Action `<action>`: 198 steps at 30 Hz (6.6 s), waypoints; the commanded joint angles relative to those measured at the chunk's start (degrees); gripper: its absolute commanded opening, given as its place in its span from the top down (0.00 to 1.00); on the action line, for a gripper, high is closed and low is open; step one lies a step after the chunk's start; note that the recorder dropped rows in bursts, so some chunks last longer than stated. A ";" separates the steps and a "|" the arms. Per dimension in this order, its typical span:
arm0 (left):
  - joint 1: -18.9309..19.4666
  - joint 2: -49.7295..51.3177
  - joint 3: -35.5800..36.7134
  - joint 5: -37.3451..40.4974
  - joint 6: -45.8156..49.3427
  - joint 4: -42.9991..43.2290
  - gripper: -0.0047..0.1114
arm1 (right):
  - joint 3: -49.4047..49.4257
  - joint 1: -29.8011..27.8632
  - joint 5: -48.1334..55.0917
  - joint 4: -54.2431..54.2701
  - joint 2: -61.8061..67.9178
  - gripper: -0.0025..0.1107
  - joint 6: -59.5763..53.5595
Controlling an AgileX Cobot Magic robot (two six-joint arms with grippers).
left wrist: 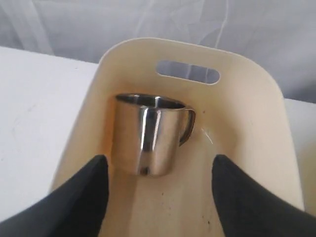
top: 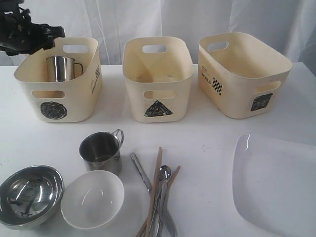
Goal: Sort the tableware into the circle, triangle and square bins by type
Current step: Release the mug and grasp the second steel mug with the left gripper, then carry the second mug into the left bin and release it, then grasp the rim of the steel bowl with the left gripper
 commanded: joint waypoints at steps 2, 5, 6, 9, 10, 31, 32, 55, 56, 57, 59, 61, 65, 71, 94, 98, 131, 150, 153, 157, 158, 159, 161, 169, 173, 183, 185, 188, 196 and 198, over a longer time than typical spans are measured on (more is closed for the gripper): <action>-0.08 -9.97 -0.22 28.65 2.94 -9.32 0.40 | 0.08 0.02 -0.71 0.00 -0.37 0.98 -0.25; -0.55 -11.07 1.51 38.63 15.14 -18.29 0.40 | 0.08 0.02 -0.71 0.00 -0.37 0.98 -0.25; -0.96 -11.07 2.46 39.34 19.01 -21.39 0.40 | 0.08 0.02 -0.71 0.00 -0.37 0.98 -0.25; -2.76 -10.45 5.19 42.67 33.57 -32.05 0.40 | 0.08 0.02 -0.71 0.00 -0.37 0.98 -0.25; -3.56 -10.29 6.44 43.48 37.38 -35.16 0.40 | 0.08 0.02 -0.71 0.00 -0.37 0.98 -0.25; -10.18 -0.10 21.32 19.63 44.92 -40.77 0.40 | 0.08 0.02 -0.71 0.00 -0.37 0.98 -0.25; -10.18 0.47 21.32 19.63 44.92 -40.86 0.40 | 0.08 0.02 -0.71 0.00 -0.37 0.98 -0.25; -10.18 0.05 20.74 16.01 44.92 -40.98 0.96 | 0.08 0.02 -0.71 0.00 -0.37 0.98 -0.25; -10.18 -1.18 20.74 16.02 44.92 -40.98 0.96 | 0.08 0.02 -0.71 0.00 -0.37 0.98 -0.25; -10.18 -2.24 20.65 15.60 44.92 -40.67 0.96 | 0.08 0.02 -0.71 0.00 -0.37 0.98 -0.25; -10.18 -5.38 19.92 15.60 44.92 -38.37 0.96 | 0.08 0.02 -0.71 0.00 -0.37 0.98 -0.25; -10.18 -8.62 18.71 16.58 44.92 -36.12 0.96 | 0.08 0.02 -0.71 0.00 -0.37 0.98 -0.25; -10.18 -16.58 15.22 21.25 44.92 -34.88 0.96 | 0.08 0.02 -0.71 0.00 -0.37 0.98 -0.25; -10.18 -26.48 12.54 12.91 44.92 -23.21 0.96 | 0.08 0.02 -0.71 0.00 -0.37 0.98 -0.25; 1.30 -1.01 11.03 -26.28 62.54 -50.11 0.96 | 0.08 0.02 -0.71 0.00 -0.37 0.98 -0.25; 1.30 -0.78 11.03 -23.10 62.65 -42.33 0.96 | 0.08 0.02 -0.71 0.00 -0.37 0.98 -0.25; 1.88 9.01 -10.28 -1.69 55.24 -40.04 0.67 | 0.08 0.02 -0.71 0.00 -0.37 0.98 -0.25; 1.88 -2.23 -10.28 23.17 54.99 -40.18 0.43 | 0.08 0.02 -0.71 0.00 -0.37 0.98 -0.25; 1.88 -4.17 -10.28 34.49 55.13 -39.93 0.55 | 0.08 0.02 -0.71 0.00 -0.37 0.98 -0.25; 1.88 -4.61 -9.86 46.65 55.13 -40.67 0.76 | 0.08 0.02 -0.71 0.00 -0.37 0.98 -0.25; 1.78 -4.61 -9.71 49.41 55.13 -40.67 0.82 | 0.08 0.02 -0.71 0.00 -0.37 0.98 -0.25; 1.78 -4.61 -9.07 51.16 55.24 -40.67 0.91 | 0.08 0.02 -0.71 0.00 -0.37 0.98 -0.25; 1.78 -5.01 -7.66 52.67 55.65 -40.25 0.96 | 0.08 0.02 -0.71 0.00 -0.37 0.98 -0.25; 1.78 -9.91 1.16 53.98 54.85 -39.41 0.96 | 0.08 0.02 -0.71 0.00 -0.37 0.98 -0.25; 1.78 -15.55 9.67 47.61 53.23 -34.17 0.96 | 0.08 0.02 -0.71 0.00 -0.37 0.98 -0.25; 1.78 -15.55 21.68 45.98 53.65 -29.94 0.93 | 0.08 0.02 -0.71 0.00 -0.37 0.98 -0.25; 1.78 -15.55 22.96 45.34 53.65 -29.94 0.81 | 0.08 0.02 -0.71 0.00 -0.37 0.98 -0.25; 1.78 -15.55 23.14 45.35 53.65 -29.94 0.49 | 0.08 0.02 -0.71 0.00 -0.37 0.98 -0.25; 1.78 -15.55 29.08 32.47 54.12 -29.10 0.39 | 0.08 0.02 -0.71 0.00 -0.37 0.98 -0.25; 1.78 -15.55 31.32 32.10 55.13 -29.10 0.39 | 0.08 0.02 -0.71 0.00 -0.37 0.98 -0.25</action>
